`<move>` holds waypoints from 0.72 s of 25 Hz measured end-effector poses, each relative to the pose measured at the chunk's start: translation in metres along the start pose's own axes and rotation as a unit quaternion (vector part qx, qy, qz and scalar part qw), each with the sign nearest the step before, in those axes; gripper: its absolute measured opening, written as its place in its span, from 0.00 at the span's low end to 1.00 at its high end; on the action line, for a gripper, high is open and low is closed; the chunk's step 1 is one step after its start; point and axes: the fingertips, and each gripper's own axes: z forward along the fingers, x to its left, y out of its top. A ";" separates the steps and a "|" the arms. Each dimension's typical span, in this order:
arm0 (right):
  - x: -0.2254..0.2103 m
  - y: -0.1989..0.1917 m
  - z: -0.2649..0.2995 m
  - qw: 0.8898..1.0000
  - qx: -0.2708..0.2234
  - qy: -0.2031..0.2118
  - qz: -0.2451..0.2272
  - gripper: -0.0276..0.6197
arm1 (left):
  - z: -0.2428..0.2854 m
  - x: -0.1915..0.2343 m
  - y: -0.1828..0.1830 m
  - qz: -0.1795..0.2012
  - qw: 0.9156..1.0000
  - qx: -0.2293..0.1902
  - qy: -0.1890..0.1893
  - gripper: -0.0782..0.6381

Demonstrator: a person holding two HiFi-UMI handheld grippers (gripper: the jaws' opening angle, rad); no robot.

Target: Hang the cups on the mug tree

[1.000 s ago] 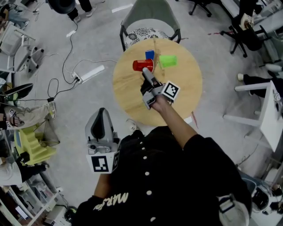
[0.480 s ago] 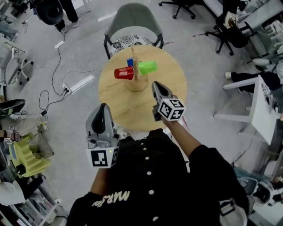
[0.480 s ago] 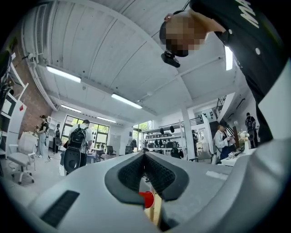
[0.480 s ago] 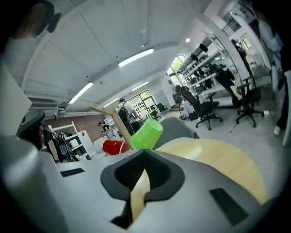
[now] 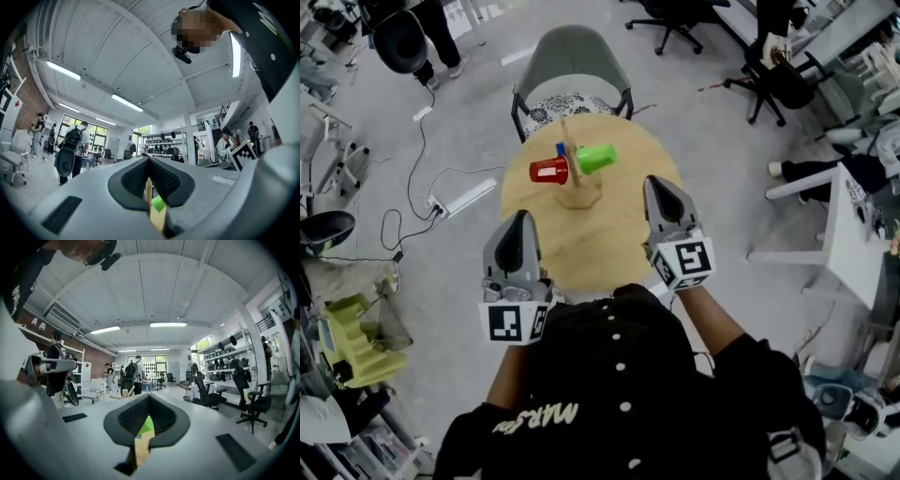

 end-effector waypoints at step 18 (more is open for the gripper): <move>-0.024 0.088 -0.065 0.993 -0.098 -0.047 -0.052 0.03 | -0.017 0.008 0.038 0.043 0.998 -0.018 0.037 0.10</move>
